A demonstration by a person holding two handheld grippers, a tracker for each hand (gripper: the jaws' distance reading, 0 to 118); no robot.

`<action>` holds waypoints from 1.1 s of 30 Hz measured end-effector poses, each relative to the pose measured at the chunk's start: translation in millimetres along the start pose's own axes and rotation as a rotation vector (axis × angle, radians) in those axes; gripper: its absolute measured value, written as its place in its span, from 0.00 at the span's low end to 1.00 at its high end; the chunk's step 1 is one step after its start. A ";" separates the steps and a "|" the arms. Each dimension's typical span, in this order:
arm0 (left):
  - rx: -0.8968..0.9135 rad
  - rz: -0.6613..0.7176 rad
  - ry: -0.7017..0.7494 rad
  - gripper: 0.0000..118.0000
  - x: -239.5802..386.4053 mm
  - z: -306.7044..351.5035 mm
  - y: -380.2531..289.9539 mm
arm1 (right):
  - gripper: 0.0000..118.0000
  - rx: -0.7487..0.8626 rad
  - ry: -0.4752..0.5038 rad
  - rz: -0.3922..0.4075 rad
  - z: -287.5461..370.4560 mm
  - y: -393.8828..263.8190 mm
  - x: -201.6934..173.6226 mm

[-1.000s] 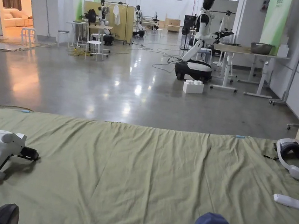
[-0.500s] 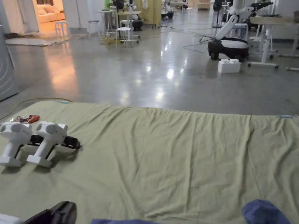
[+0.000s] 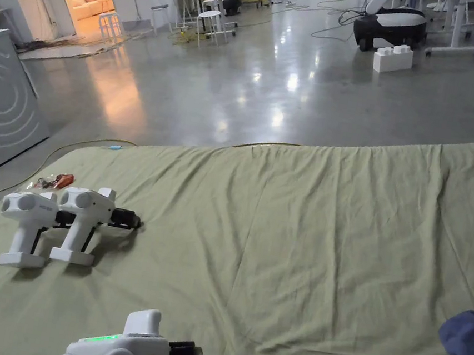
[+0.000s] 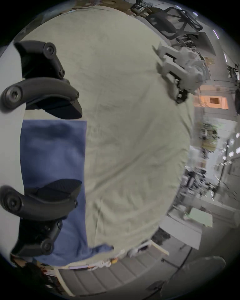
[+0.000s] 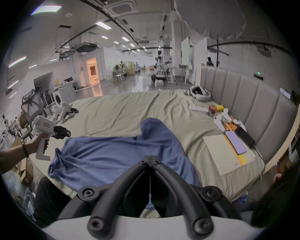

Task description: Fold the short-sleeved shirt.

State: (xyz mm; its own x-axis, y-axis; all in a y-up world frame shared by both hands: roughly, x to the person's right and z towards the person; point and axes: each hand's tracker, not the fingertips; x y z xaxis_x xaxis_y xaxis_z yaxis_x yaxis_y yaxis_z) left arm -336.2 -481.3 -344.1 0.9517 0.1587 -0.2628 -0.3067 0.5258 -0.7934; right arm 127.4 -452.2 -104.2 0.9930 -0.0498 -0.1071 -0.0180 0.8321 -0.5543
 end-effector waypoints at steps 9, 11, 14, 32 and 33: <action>-0.082 -0.100 0.046 0.05 41.4 -37.5 -8.3 | 0.02 -0.096 -0.008 -0.048 -24.2 -10.0 20.5; -0.110 -0.138 0.086 0.05 51.1 -56.7 -8.5 | 0.02 -0.101 0.013 -0.053 -39.6 -1.7 24.7; -0.141 -0.076 0.066 0.05 38.7 -57.9 8.5 | 0.09 -0.119 0.043 -0.031 -74.3 33.7 32.6; -0.190 -0.094 0.030 0.05 40.5 -48.5 10.0 | 0.02 -0.637 -0.037 0.070 -324.1 67.0 73.2; -0.183 -0.099 0.029 0.05 41.8 -46.0 7.5 | 0.02 -0.631 -0.012 0.095 -319.7 64.8 66.9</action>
State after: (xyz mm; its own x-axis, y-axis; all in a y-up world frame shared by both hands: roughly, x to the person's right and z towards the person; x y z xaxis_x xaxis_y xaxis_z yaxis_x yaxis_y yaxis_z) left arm -299.3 -509.1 -386.4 0.9775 0.0884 -0.1917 -0.2110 0.3771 -0.9018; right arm 155.3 -578.2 -411.1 0.9848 0.0175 -0.1730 -0.1682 0.3466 -0.9228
